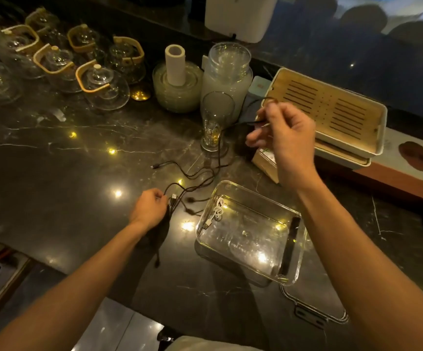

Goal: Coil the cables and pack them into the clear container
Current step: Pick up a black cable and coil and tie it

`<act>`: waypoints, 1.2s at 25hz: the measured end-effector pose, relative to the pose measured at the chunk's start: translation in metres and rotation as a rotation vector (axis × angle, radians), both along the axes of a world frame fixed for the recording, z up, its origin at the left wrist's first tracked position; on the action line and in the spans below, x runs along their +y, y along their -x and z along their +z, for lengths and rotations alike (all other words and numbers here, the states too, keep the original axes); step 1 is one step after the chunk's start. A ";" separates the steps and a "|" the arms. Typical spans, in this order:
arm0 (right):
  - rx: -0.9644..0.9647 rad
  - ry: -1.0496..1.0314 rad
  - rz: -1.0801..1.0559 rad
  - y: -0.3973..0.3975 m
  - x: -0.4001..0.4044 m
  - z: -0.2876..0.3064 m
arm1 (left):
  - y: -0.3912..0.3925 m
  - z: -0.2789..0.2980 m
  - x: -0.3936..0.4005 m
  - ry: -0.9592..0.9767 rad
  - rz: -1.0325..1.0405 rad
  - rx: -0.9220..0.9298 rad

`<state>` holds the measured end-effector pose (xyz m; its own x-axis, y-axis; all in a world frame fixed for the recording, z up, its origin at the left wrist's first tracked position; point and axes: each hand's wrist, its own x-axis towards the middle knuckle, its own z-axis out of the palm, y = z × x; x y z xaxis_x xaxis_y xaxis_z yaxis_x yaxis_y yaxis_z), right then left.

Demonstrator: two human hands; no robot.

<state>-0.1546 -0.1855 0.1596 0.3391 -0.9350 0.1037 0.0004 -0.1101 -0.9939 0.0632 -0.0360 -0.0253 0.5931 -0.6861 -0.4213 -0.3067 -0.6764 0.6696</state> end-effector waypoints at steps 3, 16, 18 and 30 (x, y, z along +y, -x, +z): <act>-0.215 -0.049 -0.044 0.014 0.000 0.028 | -0.003 -0.001 0.003 -0.003 0.003 -0.014; -0.322 -0.143 0.065 0.045 0.015 0.075 | 0.080 0.146 -0.034 0.586 -0.184 0.192; -0.377 -0.192 0.048 0.049 0.018 0.084 | 0.098 0.163 -0.040 0.601 -0.305 0.290; -0.504 -0.388 -0.269 0.105 -0.018 0.071 | 0.188 0.137 -0.032 0.401 -0.899 0.690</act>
